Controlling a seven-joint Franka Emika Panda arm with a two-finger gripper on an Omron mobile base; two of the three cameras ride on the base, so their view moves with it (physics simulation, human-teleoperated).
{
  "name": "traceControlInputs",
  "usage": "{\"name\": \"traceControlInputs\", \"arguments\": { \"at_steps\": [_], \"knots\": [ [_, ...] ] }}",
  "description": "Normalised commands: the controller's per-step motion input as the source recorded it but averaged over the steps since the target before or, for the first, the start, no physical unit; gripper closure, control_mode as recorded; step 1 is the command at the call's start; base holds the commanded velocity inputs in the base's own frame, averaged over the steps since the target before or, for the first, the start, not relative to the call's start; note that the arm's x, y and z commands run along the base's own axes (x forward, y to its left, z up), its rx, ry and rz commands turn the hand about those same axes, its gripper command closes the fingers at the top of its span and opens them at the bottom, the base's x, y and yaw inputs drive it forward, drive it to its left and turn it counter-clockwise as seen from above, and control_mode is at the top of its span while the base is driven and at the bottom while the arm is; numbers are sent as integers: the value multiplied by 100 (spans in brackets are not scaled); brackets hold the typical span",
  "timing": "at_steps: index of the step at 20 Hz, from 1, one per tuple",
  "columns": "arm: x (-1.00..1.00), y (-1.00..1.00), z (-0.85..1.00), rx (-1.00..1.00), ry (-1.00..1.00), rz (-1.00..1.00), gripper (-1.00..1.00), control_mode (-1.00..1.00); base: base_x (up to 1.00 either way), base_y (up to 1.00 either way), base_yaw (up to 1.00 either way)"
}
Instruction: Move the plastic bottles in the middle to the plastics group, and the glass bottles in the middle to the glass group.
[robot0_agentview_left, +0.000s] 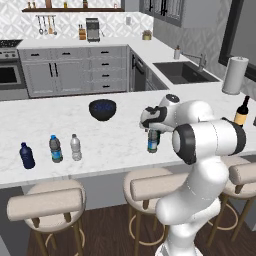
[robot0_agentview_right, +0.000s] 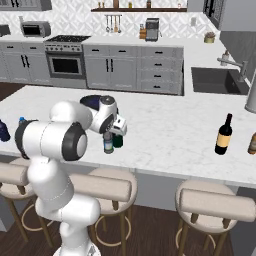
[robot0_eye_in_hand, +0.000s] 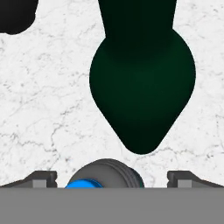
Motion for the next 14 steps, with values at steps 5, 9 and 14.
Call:
{"name": "traceControlInputs", "arguments": {
  "at_steps": [5, 9, 14],
  "knots": [
    [2, 2, -23, 0, 1, -2, -100, -100, 0, 0, 0],
    [-26, 0, -25, 0, 5, -4, -100, -100, 0, 0, 0],
    [-34, 4, -33, 0, 10, -5, 100, -100, 0, 0, 0]
  ]
}}
